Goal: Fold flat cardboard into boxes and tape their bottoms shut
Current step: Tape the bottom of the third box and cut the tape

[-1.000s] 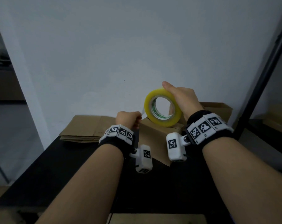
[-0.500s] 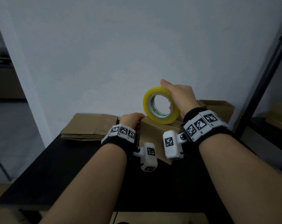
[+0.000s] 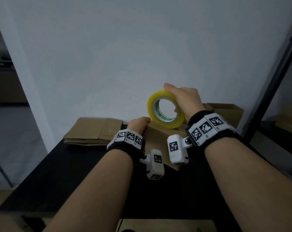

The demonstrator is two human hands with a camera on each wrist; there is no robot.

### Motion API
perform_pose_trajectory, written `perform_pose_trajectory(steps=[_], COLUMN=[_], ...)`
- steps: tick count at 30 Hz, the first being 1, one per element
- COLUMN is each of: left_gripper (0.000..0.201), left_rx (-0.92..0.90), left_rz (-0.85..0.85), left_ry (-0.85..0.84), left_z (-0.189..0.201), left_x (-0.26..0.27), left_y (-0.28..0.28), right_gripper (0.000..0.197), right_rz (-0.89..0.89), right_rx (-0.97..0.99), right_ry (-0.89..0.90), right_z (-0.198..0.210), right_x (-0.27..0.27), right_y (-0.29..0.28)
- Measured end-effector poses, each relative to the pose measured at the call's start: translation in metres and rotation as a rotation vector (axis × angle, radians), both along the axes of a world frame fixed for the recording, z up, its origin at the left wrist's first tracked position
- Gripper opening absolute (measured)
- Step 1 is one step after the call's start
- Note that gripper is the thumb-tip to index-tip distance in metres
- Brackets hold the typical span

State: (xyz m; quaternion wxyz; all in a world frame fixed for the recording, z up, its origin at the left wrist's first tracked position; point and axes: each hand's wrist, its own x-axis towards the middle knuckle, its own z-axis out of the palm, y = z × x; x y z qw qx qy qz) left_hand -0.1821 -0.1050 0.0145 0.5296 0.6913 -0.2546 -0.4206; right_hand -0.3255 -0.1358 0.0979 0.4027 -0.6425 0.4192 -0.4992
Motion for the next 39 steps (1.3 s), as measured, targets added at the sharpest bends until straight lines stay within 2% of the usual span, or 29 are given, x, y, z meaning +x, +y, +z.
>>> perform_pose_trajectory(steps=[2,4,5,7,10,13,18,23,26,30,39], left_gripper=[0.024,0.018,0.014,0.018,0.03,0.016,0.012,0.034,0.034,0.034,0.037], left_rx=[0.036,0.015,-0.037,-0.187,-0.356,-0.348,-0.226,-0.257,-0.257,-0.251,-0.201], left_rz=[-0.042,-0.042,-0.016,0.064,0.057,-0.036,-0.187,-0.26,-0.25,-0.255,-0.193], left_ry=[-0.011,-0.043,-0.097,-0.198,-0.191,-0.199,-0.236,-0.291,-0.322,-0.365,-0.373], left_z=[-0.004,-0.005,-0.006,-0.008,-0.001,0.005,0.004,0.0,0.002,-0.001,-0.002], left_x=[0.003,0.005,0.005,0.003,-0.005,-0.01,-0.017,-0.021,-0.025,-0.025,-0.03], left_y=[0.002,0.005,0.006,0.005,0.007,0.014,0.025,0.03,0.03,0.026,0.021], right_gripper=[0.043,0.043,0.043,0.043,0.041,0.042,0.047,0.054,0.055,0.041,0.045], right_rz=[-0.008,-0.007,-0.004,0.0,0.007,0.004,0.013,0.03,0.058,0.026,0.0], right_rx=[0.01,0.018,0.019,0.022,0.032,0.041,0.047,0.112,0.127,0.078,0.022], right_ry=[-0.007,-0.014,-0.014,-0.011,-0.004,0.001,0.043,0.001,-0.01,-0.009,0.127], right_z=[0.0,0.0,0.0,0.001,0.002,0.004,0.007,0.008,0.007,0.01,0.018], right_x=[-0.001,-0.002,-0.002,-0.003,-0.003,-0.004,-0.006,-0.014,-0.019,-0.03,-0.044], right_y=[0.0,0.0,0.0,0.001,0.003,0.005,0.01,0.012,0.011,0.008,0.01])
